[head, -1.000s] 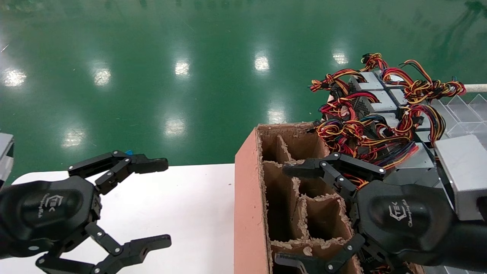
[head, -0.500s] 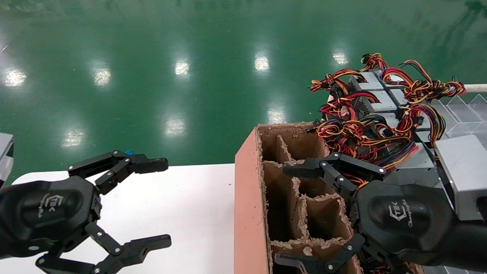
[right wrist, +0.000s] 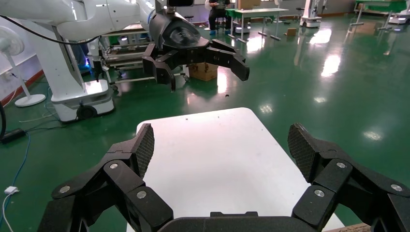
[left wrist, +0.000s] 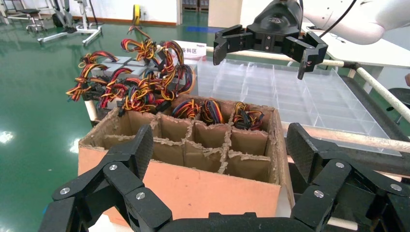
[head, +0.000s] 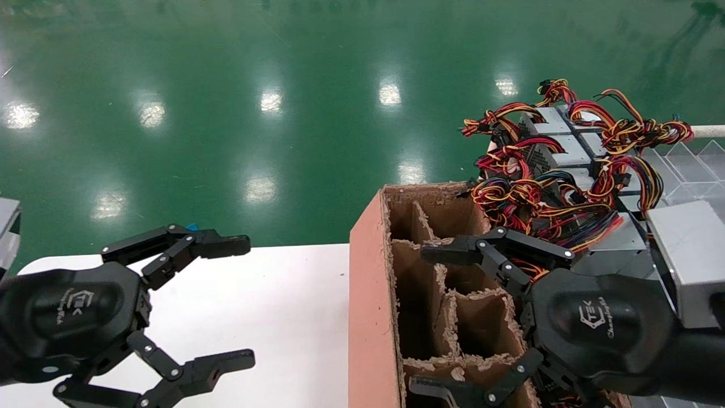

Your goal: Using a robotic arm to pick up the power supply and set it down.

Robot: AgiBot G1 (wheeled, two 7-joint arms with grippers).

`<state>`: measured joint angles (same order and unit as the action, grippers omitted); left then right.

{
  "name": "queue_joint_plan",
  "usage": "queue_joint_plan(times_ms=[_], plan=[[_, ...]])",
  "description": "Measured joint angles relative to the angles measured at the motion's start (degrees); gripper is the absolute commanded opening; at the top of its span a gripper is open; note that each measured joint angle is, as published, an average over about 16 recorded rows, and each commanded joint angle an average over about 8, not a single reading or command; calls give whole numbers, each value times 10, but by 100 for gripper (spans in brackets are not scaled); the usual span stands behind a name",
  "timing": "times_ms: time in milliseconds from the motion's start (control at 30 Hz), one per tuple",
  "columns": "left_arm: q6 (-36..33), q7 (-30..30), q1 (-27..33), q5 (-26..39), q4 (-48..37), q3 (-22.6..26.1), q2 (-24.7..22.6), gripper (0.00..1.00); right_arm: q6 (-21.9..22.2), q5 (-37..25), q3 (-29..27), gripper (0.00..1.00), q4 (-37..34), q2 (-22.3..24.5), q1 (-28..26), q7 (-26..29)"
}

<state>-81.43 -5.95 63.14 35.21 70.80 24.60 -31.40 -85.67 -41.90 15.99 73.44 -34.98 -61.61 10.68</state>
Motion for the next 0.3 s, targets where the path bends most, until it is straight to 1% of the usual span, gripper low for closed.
queue_joint_plan(times_ms=[300], plan=[[0, 0, 0, 0, 0, 0, 0, 100, 0, 0, 0, 100, 0, 0, 0, 0]])
